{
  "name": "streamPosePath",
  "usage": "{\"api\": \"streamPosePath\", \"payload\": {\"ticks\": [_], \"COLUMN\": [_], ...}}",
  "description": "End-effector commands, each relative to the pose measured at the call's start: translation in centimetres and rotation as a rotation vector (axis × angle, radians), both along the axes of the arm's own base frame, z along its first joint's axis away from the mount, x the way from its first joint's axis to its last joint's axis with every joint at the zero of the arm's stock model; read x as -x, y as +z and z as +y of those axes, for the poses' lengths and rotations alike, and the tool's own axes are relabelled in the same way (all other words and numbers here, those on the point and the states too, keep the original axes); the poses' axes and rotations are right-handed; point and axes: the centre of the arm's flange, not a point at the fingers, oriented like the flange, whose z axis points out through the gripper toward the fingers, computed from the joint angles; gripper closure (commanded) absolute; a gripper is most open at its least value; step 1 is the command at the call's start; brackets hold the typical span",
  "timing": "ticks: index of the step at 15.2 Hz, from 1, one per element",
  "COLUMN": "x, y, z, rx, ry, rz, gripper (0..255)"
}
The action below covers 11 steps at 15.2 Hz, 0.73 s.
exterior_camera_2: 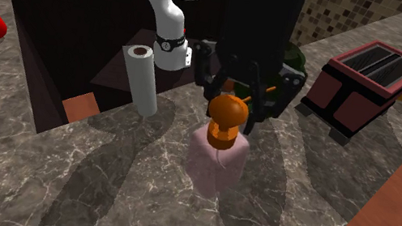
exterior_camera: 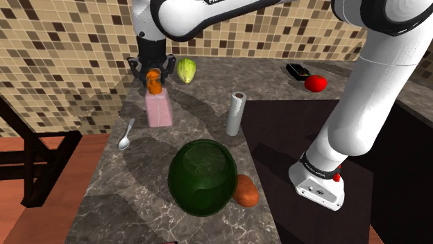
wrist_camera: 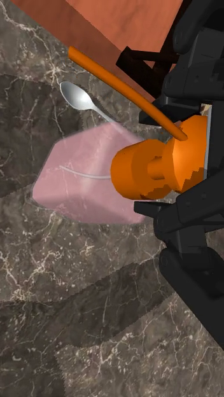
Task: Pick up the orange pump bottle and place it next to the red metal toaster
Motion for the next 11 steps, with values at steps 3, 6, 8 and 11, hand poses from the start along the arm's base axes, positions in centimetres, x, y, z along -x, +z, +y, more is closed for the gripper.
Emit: {"api": "streamPosePath", "payload": {"ticks": [3, 6, 8, 11], "x": [0.0, 0.0, 0.0, 0.0], "y": [2.1, 3.7, 4.8, 6.4], "z": [0.1, 0.1, 0.1, 0.1], "rx": [0.0, 0.0, 0.0, 0.0], "ry": [0.0, 0.0, 0.0, 0.0], "rz": [0.0, 0.0, 0.0, 0.0], "gripper": [255, 255, 255, 255]}}
